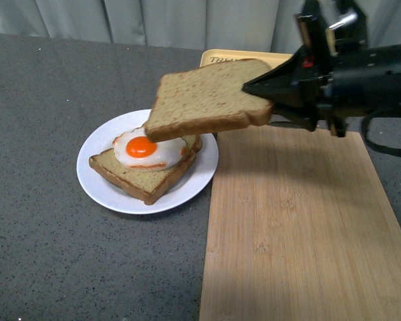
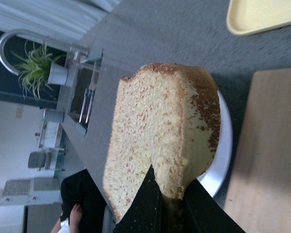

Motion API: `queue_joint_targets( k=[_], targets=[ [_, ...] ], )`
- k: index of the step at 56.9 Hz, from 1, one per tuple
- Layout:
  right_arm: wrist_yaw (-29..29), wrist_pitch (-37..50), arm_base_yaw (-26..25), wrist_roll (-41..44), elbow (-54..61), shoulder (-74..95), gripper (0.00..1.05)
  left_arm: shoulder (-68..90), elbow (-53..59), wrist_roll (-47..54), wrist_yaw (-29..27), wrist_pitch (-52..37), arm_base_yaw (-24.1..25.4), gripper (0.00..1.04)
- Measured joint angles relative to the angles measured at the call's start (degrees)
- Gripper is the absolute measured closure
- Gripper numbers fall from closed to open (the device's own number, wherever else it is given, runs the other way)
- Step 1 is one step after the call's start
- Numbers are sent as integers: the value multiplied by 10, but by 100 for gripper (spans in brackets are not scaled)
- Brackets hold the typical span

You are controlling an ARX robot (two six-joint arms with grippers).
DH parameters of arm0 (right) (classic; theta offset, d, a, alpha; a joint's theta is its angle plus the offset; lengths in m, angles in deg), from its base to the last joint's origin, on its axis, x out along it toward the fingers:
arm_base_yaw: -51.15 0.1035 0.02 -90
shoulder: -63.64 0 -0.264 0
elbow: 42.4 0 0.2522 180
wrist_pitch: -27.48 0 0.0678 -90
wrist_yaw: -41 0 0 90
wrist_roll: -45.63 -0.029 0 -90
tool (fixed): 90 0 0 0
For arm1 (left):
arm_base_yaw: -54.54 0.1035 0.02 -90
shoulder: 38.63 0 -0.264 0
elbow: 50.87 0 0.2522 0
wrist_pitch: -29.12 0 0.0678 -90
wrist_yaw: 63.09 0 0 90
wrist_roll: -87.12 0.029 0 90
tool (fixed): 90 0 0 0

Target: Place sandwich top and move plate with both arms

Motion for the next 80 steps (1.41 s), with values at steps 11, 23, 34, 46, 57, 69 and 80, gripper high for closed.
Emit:
queue_joint_targets(
  k=[11,23,34,46,57,69,80],
  targets=[
    [20,-62,31,32,-89,80,101,0,0,0,0,0,0,7],
    [29,-104,43,56,-162,136,101,0,0,0,0,0,0,7],
    [24,-129,51,71,-180,152,101,0,0,0,0,0,0,7],
    [-39,-104,30,101,-105,98,58,0,0,0,0,0,0,7],
    [-302,80,22,233,-7,11,34,0,0,0,0,0,0,7],
    [-583,437,-5,402,207,-66,73,0,0,0,-1,0,0,7],
    [-554,447,-40,424,315,-168,104,0,0,0,0,0,0,7]
  ],
)
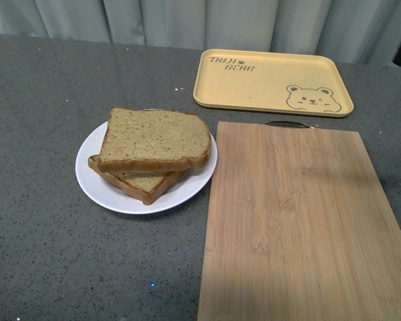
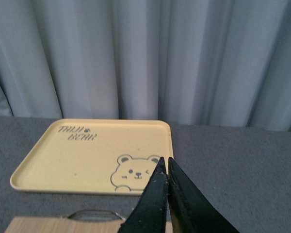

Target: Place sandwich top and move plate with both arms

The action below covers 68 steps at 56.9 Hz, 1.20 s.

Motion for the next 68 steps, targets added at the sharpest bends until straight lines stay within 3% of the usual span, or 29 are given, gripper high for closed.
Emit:
queue_joint_targets(
  k=[25,34,38,68],
  targets=[
    [50,-75,-50,4,145,-214,104,0,0,0,0,0,0,7],
    [67,-176,-61,4,161,-328,104,0,0,0,0,0,0,7],
    [103,-208,-93,4,176,-382,104,0,0,0,0,0,0,7],
    [105,-391,-103,4,217,-607,104,0,0,0,0,0,0,7]
  ],
)
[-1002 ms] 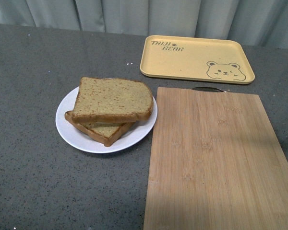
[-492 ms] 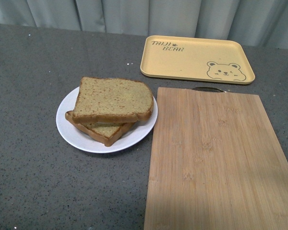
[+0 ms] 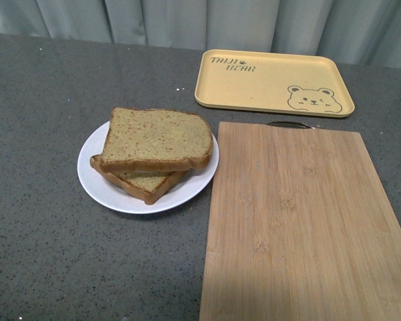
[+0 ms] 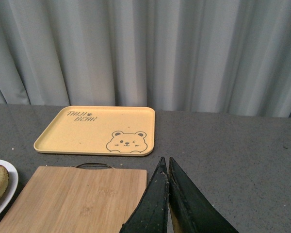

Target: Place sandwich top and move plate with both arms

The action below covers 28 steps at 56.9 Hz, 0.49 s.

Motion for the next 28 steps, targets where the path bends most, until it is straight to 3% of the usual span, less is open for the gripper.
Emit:
queue_joint_targets(
  k=[28],
  targets=[
    [1,-144,0,0,2,-156,104,0,0,0,0,0,0,7]
  ],
)
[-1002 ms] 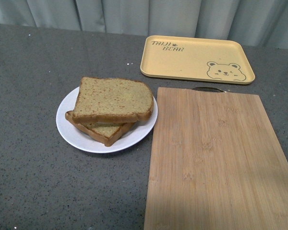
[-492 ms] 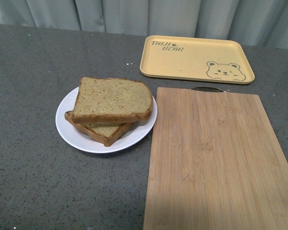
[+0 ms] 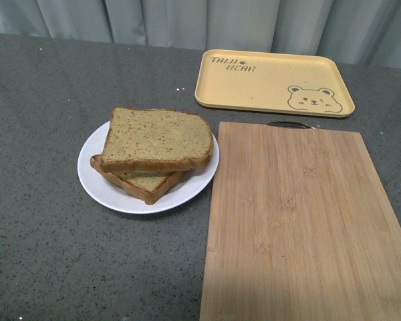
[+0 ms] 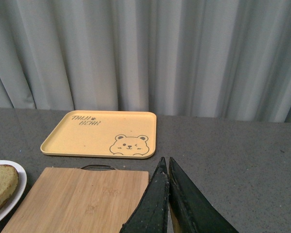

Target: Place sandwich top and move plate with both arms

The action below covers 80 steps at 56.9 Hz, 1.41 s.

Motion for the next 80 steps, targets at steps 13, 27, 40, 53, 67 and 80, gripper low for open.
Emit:
queue_joint_targets(
  k=[13,27,40,53,67,80],
  targets=[
    [0,-50,0,0,0,-52,104,0,0,0,0,0,0,7],
    [0,-96,0,0,0,-98,104,0,0,0,0,0,0,7],
    [0,-132,0,0,0,-133,104,0,0,0,0,0,0,7],
    [2,-230,0,0,0,-228,104,0,0,0,0,0,0,7],
    [2,-230,0,1,0,-228,75,0,0,0,0,0,0,7],
    [1,-230,0,1,0,-228,35,259,-54,-119,147,50,26,7]
  ],
)
